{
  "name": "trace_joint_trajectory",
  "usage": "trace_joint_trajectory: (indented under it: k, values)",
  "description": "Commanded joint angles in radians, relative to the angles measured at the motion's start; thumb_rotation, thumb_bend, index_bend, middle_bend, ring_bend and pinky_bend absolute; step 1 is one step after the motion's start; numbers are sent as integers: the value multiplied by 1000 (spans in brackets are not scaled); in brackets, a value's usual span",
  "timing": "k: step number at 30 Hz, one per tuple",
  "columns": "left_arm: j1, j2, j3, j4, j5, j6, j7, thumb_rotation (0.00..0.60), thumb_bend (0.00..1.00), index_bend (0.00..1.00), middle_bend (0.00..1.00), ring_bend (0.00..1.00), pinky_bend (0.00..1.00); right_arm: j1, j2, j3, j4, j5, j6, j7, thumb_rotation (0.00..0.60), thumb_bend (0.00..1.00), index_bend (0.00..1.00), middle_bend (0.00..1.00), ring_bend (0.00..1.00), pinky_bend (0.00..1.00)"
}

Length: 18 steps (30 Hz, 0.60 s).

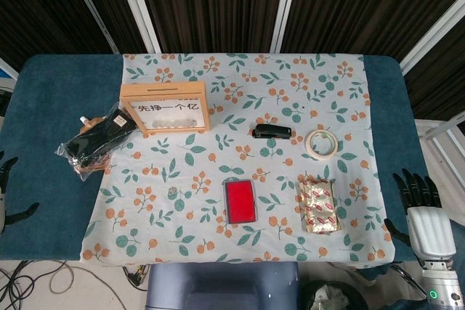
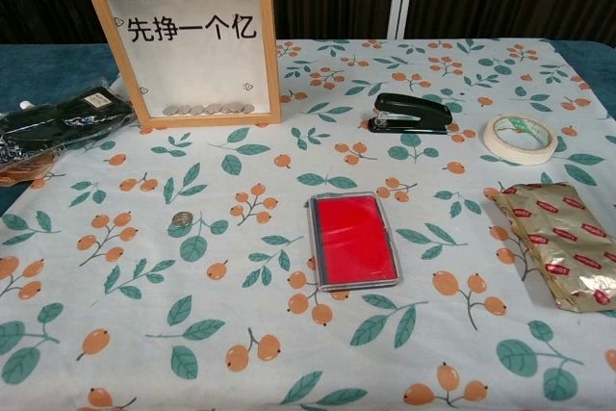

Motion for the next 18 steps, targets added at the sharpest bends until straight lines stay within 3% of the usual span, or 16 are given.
trace_joint_trajectory:
  k: [1, 18]
  values:
    - [-1, -1, 1, -1, -3, -5, 5, 600, 95, 141, 0, 0, 0, 0, 0, 0, 1, 2, -2, -1, 600, 300, 0, 0, 0, 0]
    - [-10, -6, 9, -3, -2, -31, 6, 600, 95, 140, 0, 0, 0, -8, 19, 18, -18, 25, 12, 3, 600, 300, 0, 0, 0, 0]
